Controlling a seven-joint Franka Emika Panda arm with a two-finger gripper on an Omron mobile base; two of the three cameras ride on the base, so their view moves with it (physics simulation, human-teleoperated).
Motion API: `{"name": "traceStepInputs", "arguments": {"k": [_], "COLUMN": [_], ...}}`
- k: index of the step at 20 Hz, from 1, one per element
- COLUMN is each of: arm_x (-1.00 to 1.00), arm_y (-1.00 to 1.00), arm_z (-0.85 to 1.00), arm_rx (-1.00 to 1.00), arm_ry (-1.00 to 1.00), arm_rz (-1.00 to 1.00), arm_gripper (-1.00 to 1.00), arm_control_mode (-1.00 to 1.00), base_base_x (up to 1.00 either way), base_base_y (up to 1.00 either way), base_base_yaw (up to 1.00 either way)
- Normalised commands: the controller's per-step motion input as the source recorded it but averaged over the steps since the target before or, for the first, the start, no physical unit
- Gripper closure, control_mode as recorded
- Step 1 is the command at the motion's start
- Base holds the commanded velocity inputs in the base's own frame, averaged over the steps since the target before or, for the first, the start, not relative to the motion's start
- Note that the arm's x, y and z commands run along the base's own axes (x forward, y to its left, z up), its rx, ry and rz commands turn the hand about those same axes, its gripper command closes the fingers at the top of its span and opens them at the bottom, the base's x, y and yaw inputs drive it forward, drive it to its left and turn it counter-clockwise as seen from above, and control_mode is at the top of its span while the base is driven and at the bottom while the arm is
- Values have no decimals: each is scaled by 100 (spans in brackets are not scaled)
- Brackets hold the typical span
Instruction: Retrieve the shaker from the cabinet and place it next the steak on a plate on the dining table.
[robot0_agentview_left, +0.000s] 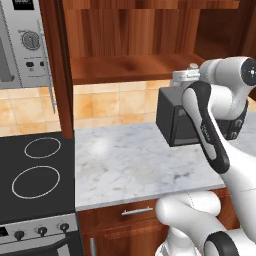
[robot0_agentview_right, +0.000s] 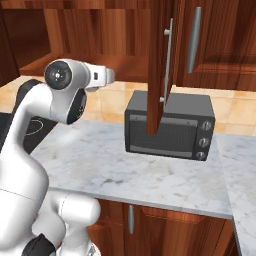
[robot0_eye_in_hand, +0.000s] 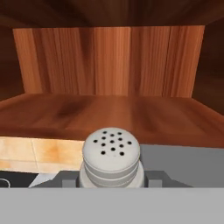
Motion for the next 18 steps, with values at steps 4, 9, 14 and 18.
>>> {"name": "traceStepInputs", "arguments": {"k": [4, 9, 14, 18], "arm_x": [0, 0, 0, 0], "arm_y": [0, 0, 0, 0], "arm_z": [0, 0, 0, 0], "arm_rx": [0, 0, 0, 0], "arm_ry": [0, 0, 0, 0], "arm_rz": [0, 0, 0, 0], "arm_gripper": [100, 100, 100, 100], "arm_control_mode": [100, 100, 100, 100], "base_base_x": [-52, -70, -36, -26], "base_base_y": [0, -1, 0, 0], "base_base_yaw": [6, 9, 27, 43]}}
